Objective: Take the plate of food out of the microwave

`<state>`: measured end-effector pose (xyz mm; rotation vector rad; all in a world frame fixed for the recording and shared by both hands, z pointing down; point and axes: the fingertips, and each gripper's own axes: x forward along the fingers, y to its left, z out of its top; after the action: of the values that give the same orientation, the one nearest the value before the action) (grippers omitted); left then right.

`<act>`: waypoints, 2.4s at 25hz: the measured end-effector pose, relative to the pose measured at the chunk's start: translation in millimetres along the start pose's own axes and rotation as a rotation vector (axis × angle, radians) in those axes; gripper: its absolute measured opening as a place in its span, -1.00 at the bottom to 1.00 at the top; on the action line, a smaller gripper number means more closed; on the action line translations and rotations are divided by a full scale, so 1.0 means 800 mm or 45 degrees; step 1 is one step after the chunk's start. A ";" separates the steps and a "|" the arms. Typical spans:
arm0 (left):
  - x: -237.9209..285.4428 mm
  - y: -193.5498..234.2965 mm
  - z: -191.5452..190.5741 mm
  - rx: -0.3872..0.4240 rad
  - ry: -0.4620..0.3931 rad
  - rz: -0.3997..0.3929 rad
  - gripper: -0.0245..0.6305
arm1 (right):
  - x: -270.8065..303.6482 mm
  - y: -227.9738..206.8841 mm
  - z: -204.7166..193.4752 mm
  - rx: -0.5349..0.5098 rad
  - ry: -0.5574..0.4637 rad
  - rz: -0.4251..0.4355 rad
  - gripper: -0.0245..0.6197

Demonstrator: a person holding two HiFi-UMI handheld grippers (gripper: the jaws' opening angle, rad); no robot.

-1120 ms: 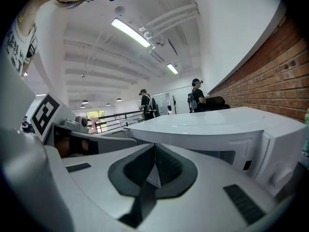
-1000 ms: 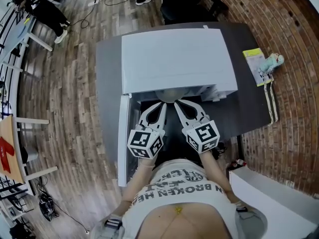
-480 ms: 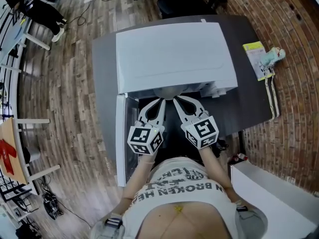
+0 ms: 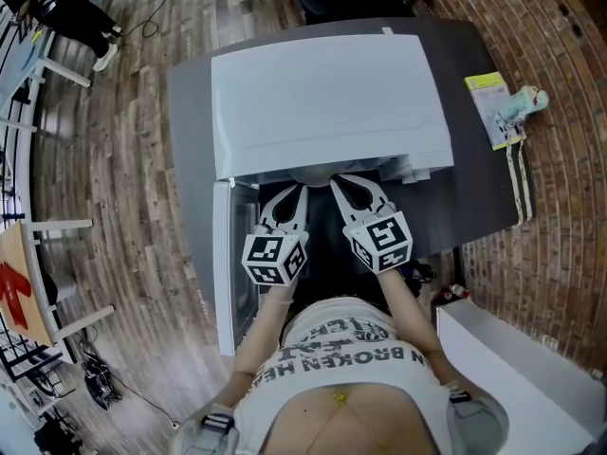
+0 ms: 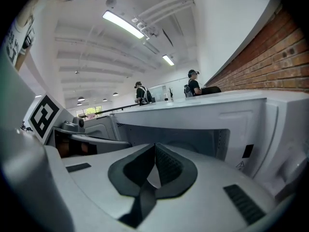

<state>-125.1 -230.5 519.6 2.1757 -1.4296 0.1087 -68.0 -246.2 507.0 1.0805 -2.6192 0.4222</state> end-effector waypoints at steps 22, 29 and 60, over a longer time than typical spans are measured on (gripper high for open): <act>0.048 0.053 -0.063 -0.082 0.193 0.105 -0.90 | 0.038 -0.045 -0.079 0.025 0.228 -0.011 -0.90; 0.057 0.069 -0.075 -0.147 0.215 0.127 -0.90 | 0.048 -0.055 -0.096 0.079 0.264 -0.032 -0.90; 0.090 0.116 -0.090 -0.517 0.127 0.117 -0.50 | 0.081 -0.107 -0.134 0.784 0.158 -0.155 -0.49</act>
<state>-159.4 -284.3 642.1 1.7524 -1.3595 -0.0382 -36.1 -306.4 642.5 1.3196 -2.3441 1.2763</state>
